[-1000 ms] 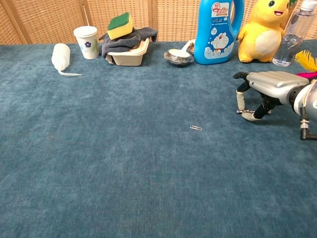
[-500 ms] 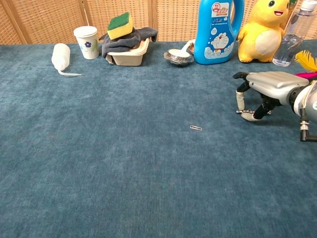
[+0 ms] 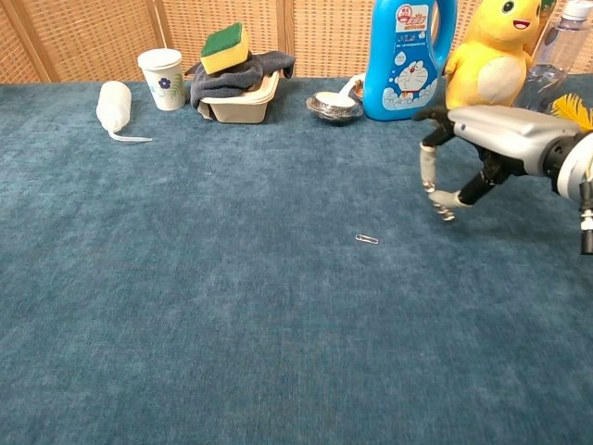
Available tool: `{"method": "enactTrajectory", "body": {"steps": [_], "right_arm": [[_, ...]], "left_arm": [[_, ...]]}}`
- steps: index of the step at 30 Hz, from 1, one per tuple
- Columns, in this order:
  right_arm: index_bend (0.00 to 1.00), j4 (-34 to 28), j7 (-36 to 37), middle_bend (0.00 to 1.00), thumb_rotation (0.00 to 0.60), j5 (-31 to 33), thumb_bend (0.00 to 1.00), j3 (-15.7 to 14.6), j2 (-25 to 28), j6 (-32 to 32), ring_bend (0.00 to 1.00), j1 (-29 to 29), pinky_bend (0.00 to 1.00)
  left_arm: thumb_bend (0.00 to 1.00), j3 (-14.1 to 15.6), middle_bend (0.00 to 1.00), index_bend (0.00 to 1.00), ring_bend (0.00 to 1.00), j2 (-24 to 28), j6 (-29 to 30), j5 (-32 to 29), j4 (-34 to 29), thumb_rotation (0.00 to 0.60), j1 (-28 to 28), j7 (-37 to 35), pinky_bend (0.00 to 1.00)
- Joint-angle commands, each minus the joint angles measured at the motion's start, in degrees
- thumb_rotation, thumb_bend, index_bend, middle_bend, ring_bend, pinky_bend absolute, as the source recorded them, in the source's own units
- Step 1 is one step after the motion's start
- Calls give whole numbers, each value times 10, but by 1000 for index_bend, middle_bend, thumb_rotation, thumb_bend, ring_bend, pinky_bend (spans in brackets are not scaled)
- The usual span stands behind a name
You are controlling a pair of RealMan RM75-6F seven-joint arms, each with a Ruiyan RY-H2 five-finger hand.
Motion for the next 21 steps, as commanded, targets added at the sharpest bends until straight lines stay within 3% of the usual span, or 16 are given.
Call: {"method": "enactTrajectory", "body": {"steps": [1, 21], "right_arm": [[612, -29, 9, 0, 600, -13, 494, 4, 13, 2, 0, 1, 0], [618, -165, -22, 0, 600, 22, 494, 40, 43, -3, 0, 30, 0]], "left_arm": [[221, 0, 0, 0, 0, 0, 0, 0, 0, 600, 0, -2, 0], [221, 4, 0, 0, 0, 4, -7, 7, 1, 600, -3, -12, 0]]}}
